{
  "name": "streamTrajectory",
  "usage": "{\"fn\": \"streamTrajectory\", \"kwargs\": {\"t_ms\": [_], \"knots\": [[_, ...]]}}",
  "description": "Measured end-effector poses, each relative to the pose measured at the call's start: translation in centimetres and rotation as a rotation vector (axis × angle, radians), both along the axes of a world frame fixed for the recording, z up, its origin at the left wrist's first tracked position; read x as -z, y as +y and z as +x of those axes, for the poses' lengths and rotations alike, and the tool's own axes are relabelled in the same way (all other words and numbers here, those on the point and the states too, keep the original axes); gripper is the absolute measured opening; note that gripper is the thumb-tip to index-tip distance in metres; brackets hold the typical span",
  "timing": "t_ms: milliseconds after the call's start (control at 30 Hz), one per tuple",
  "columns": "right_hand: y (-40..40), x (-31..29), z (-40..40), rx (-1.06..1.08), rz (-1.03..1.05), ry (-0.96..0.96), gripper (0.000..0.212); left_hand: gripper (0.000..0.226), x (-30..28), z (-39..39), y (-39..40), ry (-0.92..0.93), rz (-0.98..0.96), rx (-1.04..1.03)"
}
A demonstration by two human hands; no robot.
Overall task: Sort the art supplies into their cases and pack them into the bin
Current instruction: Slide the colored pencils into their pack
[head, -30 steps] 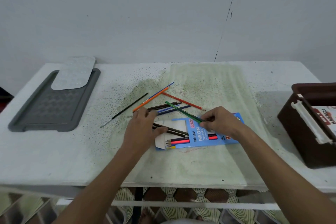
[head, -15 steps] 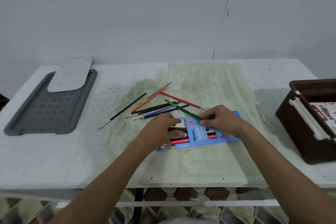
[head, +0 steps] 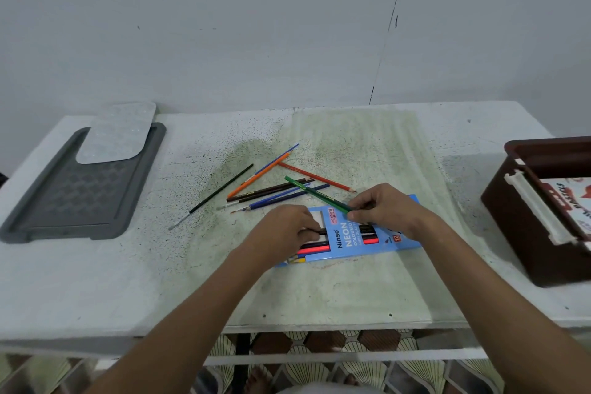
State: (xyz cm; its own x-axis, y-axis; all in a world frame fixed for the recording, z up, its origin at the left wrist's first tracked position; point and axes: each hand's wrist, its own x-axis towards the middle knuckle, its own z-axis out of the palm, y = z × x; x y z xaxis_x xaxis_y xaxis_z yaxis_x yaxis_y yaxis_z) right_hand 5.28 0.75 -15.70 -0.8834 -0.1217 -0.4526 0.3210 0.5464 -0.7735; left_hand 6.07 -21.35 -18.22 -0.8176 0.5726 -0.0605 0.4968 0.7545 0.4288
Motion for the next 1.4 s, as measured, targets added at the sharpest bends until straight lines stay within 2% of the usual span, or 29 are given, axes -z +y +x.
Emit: {"fn": "streamTrajectory", "kwargs": {"t_ms": [367, 467, 533, 600, 700, 833, 1000, 1067, 1200, 1333, 1400], "knots": [[-0.2, -0.5, 0.6, 0.063, -0.073, -0.008, 0.014, 0.017, -0.6, -0.7, -1.7, -0.183, 0.180, -0.213], [-0.9, -0.5, 0.8, 0.104, -0.129, 0.021, 0.026, 0.018, -1.3, -1.2, -1.0, -0.147, 0.407, -0.390], [-1.7, -0.8, 1.0, 0.107, -0.164, 0.047, 0.023, 0.017, -2.3, -1.5, -0.5, -0.179, 0.610, -0.526], [-2.5, -1.1, 1.1, 0.102, -0.228, 0.069, 0.014, 0.016, -3.5, -1.6, 0.0, -0.356, 0.741, -0.551], [-3.3, -1.2, 1.0, 0.068, -0.310, 0.075, 0.011, 0.022, -4.1, -1.8, 0.4, -0.488, 0.781, -0.544], [-3.7, -0.9, 0.8, 0.102, -0.433, 0.033, 0.012, 0.027, -3.9, -2.3, 0.5, -0.724, 1.101, -0.656], [-4.1, -1.2, 0.7, 0.080, -0.554, 0.007, 0.015, 0.017, -3.6, -1.9, 0.3, -0.716, 1.124, -0.579], [-4.3, -1.2, 0.5, 0.109, -0.604, 0.031, 0.021, 0.016, -3.7, -1.6, 0.6, -0.650, 1.054, -0.572], [-4.6, -1.4, 0.4, 0.090, -0.471, 0.181, 0.027, 0.021, -3.6, -1.2, 1.3, -0.518, 0.869, -0.534], [-5.0, -1.1, 0.2, 0.150, -0.377, 0.315, 0.035, 0.024, -4.3, -1.4, 1.0, -0.599, 0.992, -0.555], [-4.9, -0.9, 0.4, 0.144, -0.351, 0.344, 0.032, 0.022, -4.7, -1.5, 0.6, -0.576, 0.998, -0.544]]}}
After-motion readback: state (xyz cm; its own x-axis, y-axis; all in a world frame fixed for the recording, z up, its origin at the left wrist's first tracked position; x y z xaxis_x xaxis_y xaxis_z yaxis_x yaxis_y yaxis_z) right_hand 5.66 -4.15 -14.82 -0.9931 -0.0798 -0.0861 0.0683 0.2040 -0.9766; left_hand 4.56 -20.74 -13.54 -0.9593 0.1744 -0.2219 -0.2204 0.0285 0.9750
